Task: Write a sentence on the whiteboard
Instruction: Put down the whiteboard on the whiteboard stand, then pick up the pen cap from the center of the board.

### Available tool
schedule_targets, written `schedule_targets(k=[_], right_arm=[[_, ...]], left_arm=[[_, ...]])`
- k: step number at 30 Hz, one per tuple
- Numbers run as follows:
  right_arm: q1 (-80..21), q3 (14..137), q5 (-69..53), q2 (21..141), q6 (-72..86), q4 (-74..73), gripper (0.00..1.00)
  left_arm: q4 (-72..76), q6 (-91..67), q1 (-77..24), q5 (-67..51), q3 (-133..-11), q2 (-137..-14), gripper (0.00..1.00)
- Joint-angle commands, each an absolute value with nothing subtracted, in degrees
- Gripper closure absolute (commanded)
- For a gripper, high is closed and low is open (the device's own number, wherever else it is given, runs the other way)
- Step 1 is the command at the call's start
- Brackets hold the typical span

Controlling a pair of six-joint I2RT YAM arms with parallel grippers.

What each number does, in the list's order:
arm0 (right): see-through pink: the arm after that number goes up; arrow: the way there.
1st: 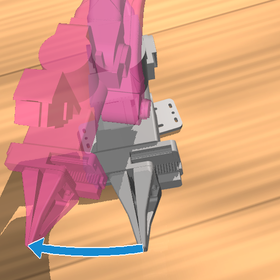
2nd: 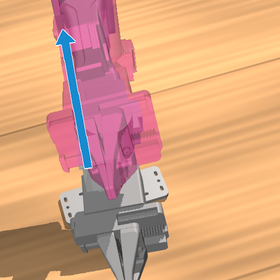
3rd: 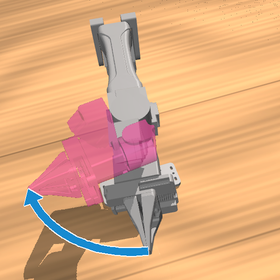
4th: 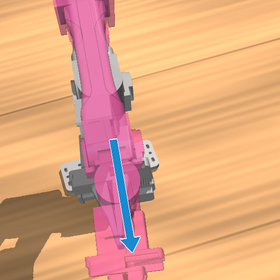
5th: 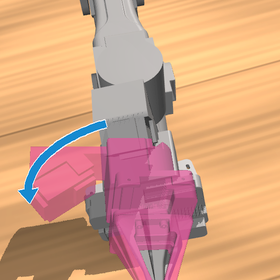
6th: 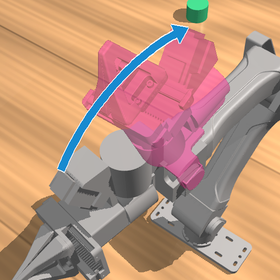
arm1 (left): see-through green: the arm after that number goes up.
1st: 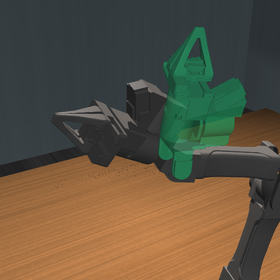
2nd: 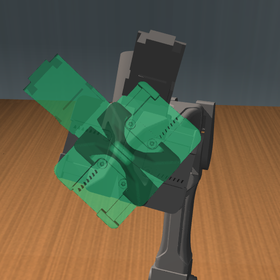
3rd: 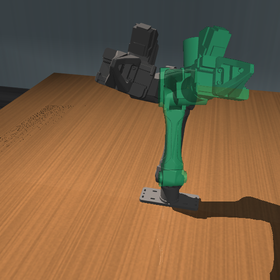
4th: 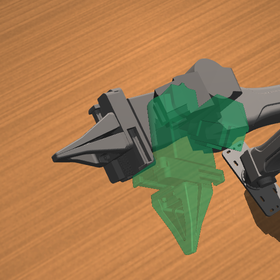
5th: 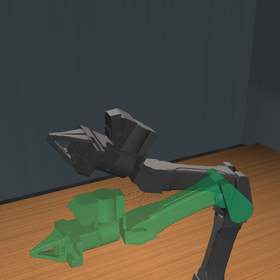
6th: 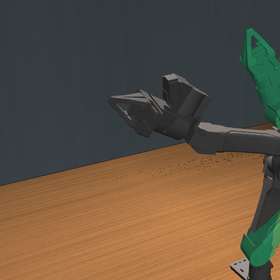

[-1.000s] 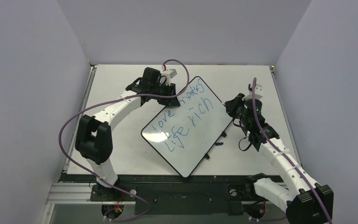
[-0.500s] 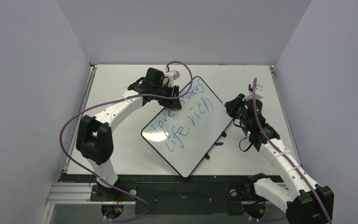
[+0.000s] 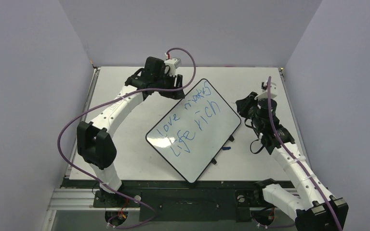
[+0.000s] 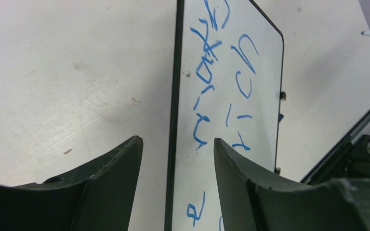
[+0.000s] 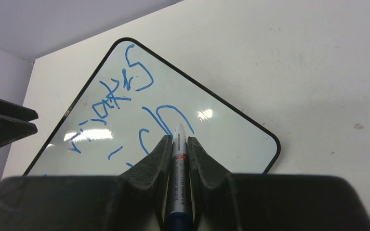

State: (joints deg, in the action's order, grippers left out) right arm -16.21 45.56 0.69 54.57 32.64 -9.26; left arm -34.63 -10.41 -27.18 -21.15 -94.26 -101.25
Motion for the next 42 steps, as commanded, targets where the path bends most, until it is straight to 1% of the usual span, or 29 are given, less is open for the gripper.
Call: schedule_targets(k=[1, 3, 6, 10, 14, 19, 24, 29, 37, 42], right_arm=[[-15.2, 53.1, 0.8, 54.0, 30.2, -11.9, 1.00], [-14.6, 55.3, 0.6, 53.9, 29.9, -13.0, 1.00], [-13.6, 58.7, 0.7, 53.5, 29.8, -14.1, 1.00], [-13.1, 62.5, 1.0, 53.3, 30.1, -15.9, 1.00], [-12.9, 66.4, 1.9, 52.7, 30.2, -17.6, 1.00], [-12.7, 72.6, 2.4, 51.5, 29.7, -20.2, 1.00], [-12.8, 77.1, 3.4, 50.1, 29.0, -23.5, 1.00], [-12.8, 78.7, 3.5, 49.0, 29.4, -24.6, 1.00], [-12.7, 78.1, 3.0, 47.1, 29.6, -24.9, 1.00], [-12.8, 77.8, 2.8, 46.5, 29.5, -25.2, 1.00]], left_arm=[[-38.4, -7.2, -28.1, -13.5, -101.9, -98.1, 0.47], [-39.3, -4.9, -29.8, -10.3, -102.9, -97.0, 0.47], [-38.7, -2.6, -32.4, -9.3, -102.2, -95.2, 0.47], [-32.6, 4.0, -38.4, -11.0, -95.6, -92.1, 0.48], [-20.7, 7.4, -45.1, -15.9, -85.6, -89.1, 0.49], [-13.6, 10.0, -49.6, -23.6, -80.6, -89.2, 0.51], [-12.2, 17.4, -54.6, -27.1, -79.0, -93.0, 0.51], [-13.2, 19.8, -57.1, -29.5, -81.1, -98.9, 0.51], [-17.6, 21.1, -60.1, -27.5, -87.9, -110.4, 0.54], [-17.7, 22.2, -61.4, -25.1, -89.2, -115.4, 0.54]])
